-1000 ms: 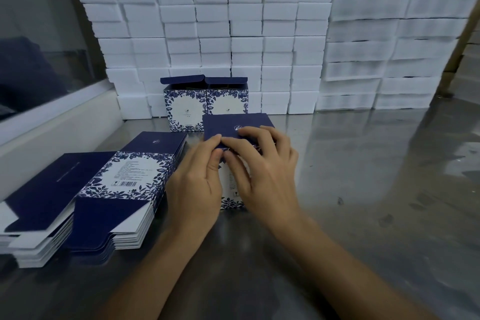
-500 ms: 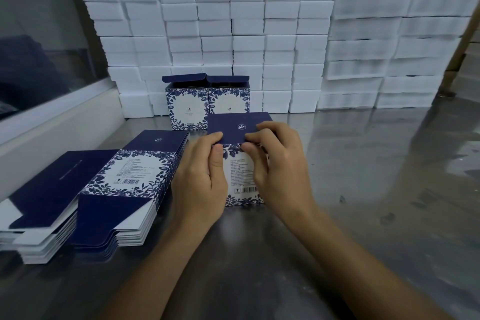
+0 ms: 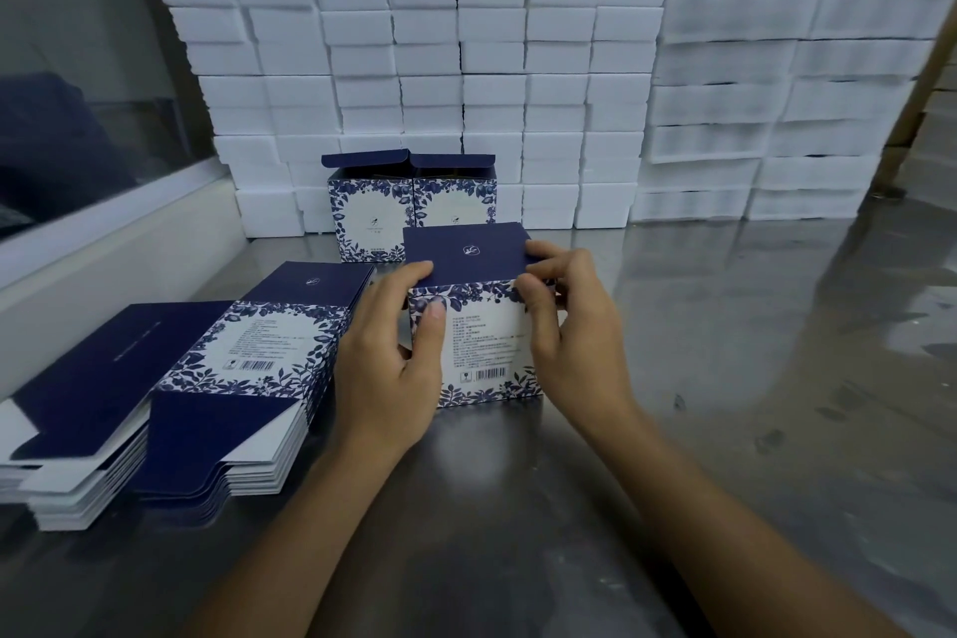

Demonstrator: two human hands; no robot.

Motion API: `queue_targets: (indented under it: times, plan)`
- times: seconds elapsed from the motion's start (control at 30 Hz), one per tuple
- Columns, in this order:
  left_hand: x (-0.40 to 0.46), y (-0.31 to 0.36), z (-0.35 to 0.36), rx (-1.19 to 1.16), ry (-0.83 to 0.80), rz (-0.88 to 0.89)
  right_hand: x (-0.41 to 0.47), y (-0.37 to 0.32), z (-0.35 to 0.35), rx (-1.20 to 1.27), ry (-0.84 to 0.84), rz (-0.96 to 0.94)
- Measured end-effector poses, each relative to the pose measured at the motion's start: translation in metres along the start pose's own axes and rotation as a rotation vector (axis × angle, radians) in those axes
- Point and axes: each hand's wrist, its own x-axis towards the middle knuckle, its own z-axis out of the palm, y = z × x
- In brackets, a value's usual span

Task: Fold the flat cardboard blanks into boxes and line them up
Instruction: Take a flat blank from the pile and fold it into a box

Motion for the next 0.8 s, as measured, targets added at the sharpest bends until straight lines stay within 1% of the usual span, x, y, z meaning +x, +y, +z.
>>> queue_targets:
  times: [0.07,0.13,0.17,0.23,0.27,0.3,0.33,0.4,0.47,0.53,0.67,0.7,0.8]
  plan:
    - [-0.002,-0.005,0.0,-0.041,-0.024,-0.021,0.001,0.005,-0.003,0.055,0.064,0.031]
    - [-0.003,-0.008,0.0,-0.14,-0.043,-0.08,0.003,0.011,-0.006,0.18,0.115,0.154]
    - [-0.003,-0.01,0.0,-0.204,-0.052,-0.11,0.004,0.013,-0.008,0.249,0.115,0.235]
    - [-0.003,-0.012,0.001,-0.32,-0.06,-0.156,0.005,0.017,-0.012,0.344,0.07,0.389]
    - [-0.003,-0.012,0.001,-0.337,-0.058,-0.162,0.006,0.019,-0.014,0.396,0.022,0.461]
    - [-0.004,-0.013,0.001,-0.307,-0.053,-0.159,0.006,0.021,-0.015,0.441,-0.041,0.531]
    - [-0.004,-0.014,0.001,-0.229,-0.046,-0.149,0.006,0.023,-0.016,0.465,-0.107,0.58]
    - [-0.004,-0.016,0.002,-0.053,-0.035,-0.151,0.002,0.025,-0.014,0.398,-0.221,0.584]
    - [-0.004,-0.016,0.002,0.007,-0.021,-0.174,-0.002,0.026,-0.011,0.262,-0.242,0.508]
    - [-0.001,-0.01,0.0,-0.03,-0.027,-0.205,-0.003,0.027,-0.008,0.191,-0.217,0.451]
    - [-0.001,-0.006,-0.002,-0.148,-0.033,-0.263,0.002,0.033,-0.01,0.149,-0.107,0.464]
    - [-0.001,-0.007,-0.002,-0.16,-0.031,-0.277,0.002,0.033,-0.011,0.158,-0.105,0.468]
    - [-0.002,-0.01,-0.001,-0.226,-0.047,-0.317,0.0,0.032,-0.011,0.211,-0.166,0.507]
